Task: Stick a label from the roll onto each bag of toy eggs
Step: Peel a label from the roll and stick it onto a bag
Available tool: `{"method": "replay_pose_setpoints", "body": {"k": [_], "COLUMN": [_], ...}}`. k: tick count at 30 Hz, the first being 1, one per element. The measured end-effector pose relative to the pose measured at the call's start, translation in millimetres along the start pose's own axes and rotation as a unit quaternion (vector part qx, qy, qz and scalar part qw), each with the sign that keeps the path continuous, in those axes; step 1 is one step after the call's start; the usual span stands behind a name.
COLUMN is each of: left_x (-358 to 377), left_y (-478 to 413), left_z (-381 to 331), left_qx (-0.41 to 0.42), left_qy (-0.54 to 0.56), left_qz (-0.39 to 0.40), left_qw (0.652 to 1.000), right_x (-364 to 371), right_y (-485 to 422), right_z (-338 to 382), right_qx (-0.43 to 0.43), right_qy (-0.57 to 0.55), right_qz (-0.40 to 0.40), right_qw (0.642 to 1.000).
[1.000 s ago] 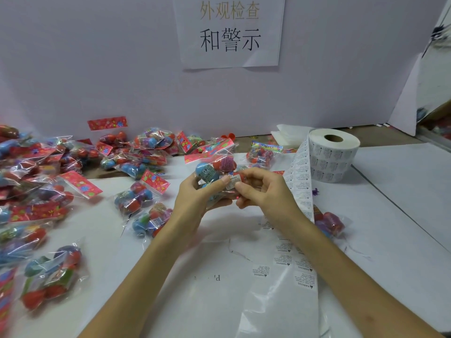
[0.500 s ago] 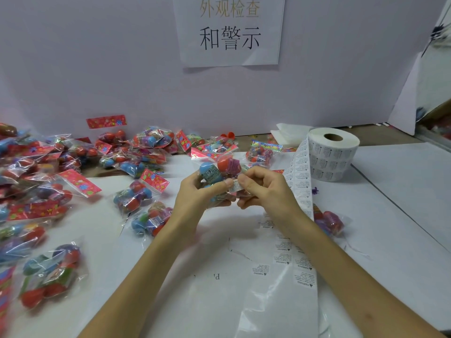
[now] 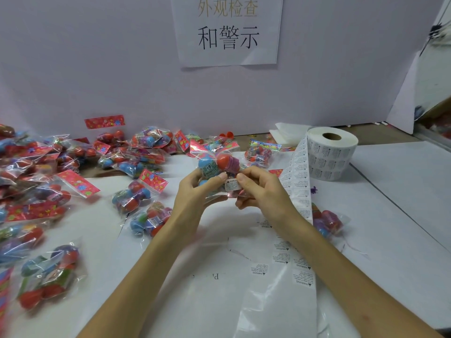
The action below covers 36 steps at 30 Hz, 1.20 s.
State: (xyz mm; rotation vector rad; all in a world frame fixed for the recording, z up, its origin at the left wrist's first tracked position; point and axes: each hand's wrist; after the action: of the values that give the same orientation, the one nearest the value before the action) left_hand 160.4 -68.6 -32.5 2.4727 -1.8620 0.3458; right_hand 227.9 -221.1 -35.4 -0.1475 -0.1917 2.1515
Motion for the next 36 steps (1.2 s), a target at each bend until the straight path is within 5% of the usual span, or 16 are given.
{"method": "replay_pose_setpoints", "body": {"k": [18, 36], "left_x": [-4.5, -2.9], "left_y": [-1.5, -0.5], "left_z": [0.1, -2.7], "left_qx": [0.000, -0.014], "left_qy": [-0.061, 0.001], "left_qz": [-0.061, -0.069], "left_qw": [0.996, 0.998], "right_x": [-1.5, 0.3], "right_y": [-3.0, 1.7], "right_z": [-7.5, -5.2], "right_qx": [-0.034, -0.053], "right_qy": [0.080, 0.081], "right_qz": [-0.007, 0.038], "right_qw": [0.996, 0.995]}}
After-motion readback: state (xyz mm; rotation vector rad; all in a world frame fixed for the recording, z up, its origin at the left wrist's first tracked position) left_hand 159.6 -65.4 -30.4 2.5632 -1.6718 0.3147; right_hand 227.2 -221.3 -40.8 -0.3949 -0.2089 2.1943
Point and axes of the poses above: each hand's wrist, its own y-axis away from the middle knuckle, its own x-axis out of the palm, z = x × y, and after that the axes turned 2 degrees about z, right-handed
